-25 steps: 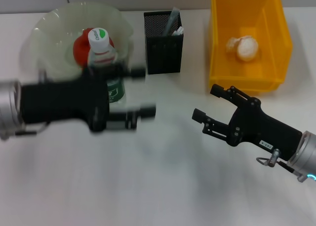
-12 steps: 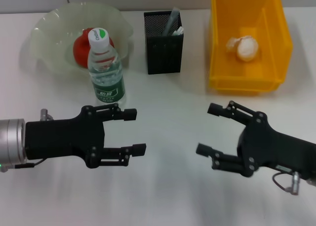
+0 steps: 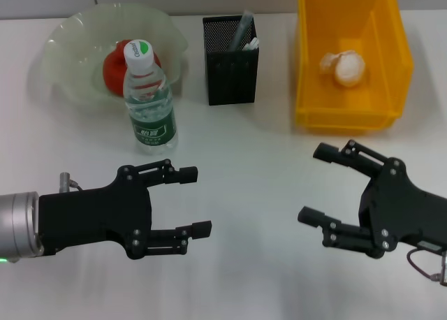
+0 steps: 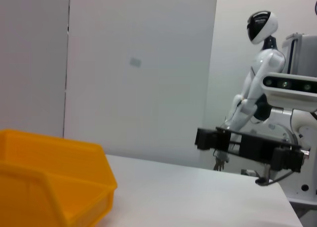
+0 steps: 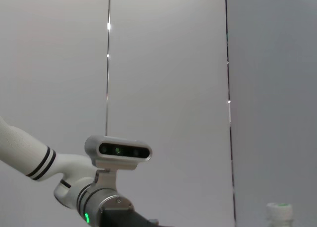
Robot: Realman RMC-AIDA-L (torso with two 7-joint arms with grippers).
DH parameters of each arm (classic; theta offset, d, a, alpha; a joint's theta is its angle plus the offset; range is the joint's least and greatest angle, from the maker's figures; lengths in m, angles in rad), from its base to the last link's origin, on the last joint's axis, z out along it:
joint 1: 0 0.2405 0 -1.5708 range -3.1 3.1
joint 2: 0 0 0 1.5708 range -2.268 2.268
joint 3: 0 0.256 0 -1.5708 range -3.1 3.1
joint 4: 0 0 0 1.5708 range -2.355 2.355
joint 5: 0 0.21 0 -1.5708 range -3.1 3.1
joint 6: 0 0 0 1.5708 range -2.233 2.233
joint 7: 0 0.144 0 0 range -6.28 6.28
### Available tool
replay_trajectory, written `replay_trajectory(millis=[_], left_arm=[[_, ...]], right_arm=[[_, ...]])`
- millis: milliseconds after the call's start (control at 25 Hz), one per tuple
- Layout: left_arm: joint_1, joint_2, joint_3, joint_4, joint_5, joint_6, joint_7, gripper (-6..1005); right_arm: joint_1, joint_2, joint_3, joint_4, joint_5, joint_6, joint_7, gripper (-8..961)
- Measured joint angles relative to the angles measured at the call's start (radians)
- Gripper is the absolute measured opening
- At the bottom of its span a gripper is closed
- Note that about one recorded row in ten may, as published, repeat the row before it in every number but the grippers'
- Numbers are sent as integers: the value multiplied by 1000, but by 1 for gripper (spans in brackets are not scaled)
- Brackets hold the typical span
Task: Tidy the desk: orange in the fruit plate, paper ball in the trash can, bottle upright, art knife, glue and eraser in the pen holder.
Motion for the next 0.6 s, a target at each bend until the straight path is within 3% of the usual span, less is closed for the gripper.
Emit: replay_trajectory(millis=[600], left_arm=[[13,-3,-58,-42,-1,48,23,802]], right_arm=[[-4,-2,13,0,-83,21,31,824]])
